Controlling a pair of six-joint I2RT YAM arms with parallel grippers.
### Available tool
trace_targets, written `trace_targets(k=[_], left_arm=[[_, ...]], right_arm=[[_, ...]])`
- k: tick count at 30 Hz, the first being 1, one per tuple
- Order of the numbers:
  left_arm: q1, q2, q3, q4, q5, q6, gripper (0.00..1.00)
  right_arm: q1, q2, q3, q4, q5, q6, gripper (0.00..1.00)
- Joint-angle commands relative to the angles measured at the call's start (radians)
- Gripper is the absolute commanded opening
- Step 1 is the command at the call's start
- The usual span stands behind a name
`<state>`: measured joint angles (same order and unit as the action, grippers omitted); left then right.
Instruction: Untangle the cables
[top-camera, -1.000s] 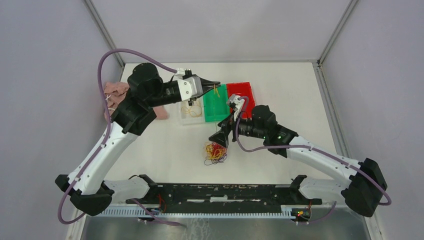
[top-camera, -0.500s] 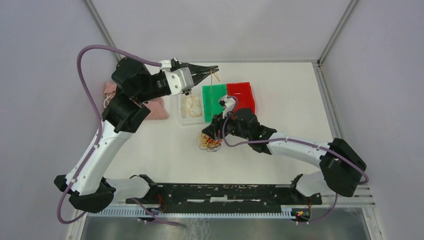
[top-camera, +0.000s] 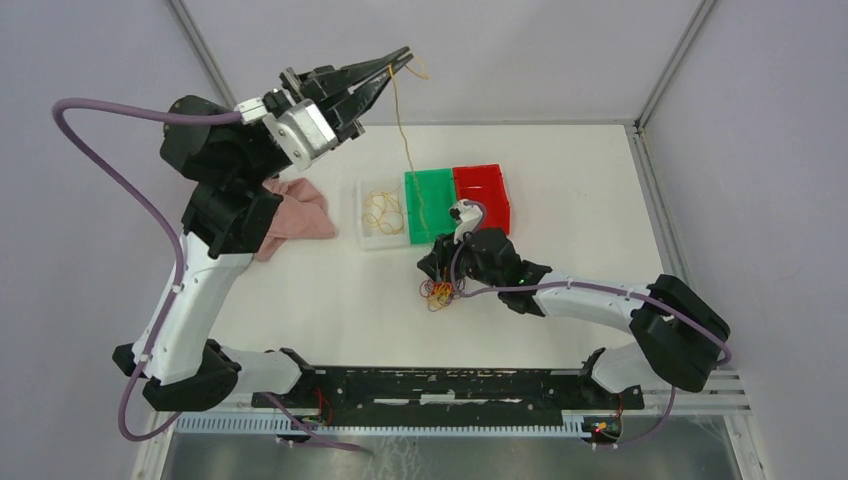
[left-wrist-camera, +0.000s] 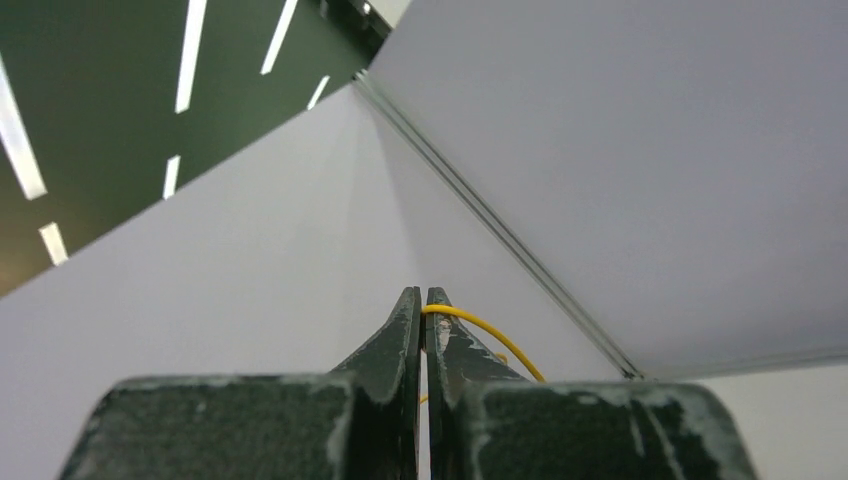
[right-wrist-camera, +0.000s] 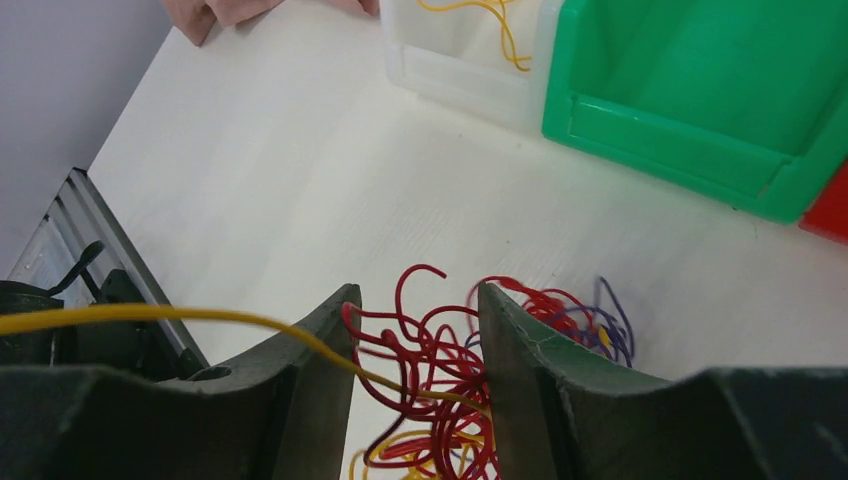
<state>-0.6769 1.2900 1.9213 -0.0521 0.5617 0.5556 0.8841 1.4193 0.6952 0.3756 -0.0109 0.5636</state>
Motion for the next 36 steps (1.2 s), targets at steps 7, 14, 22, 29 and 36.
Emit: trace_targets(k=[7, 14, 22, 29, 36], left_arm=[[-0.006, 0.075, 0.246, 0.286, -0.094, 0.140, 0.03], [-0.006, 0.113, 0.318, 0.448, -0.124, 0.321, 0.03], [-0.006, 0.211, 0.528, 0.568, -0.142, 0.529, 0.03], [-0.006, 0.246, 0.665, 0.616, -0.058, 0.719, 0.03], [-0.006, 0.124, 0.505, 0.581, -0.115, 0.741, 0.03]], right_arm=[[0.007, -0.052, -0.052, -0.029, 0.081, 0.015, 0.57], [0.007, -0.088, -0.083, -0.067, 0.106, 0.018, 0.62], [0.007, -0.118, -0.089, -0.149, 0.159, 0.009, 0.73], [0.007, -0.150, -0.119, -0.201, 0.215, 0.020, 0.81], [0.007, -0.245, -0.124, -0.297, 0.325, 0.000, 0.86]])
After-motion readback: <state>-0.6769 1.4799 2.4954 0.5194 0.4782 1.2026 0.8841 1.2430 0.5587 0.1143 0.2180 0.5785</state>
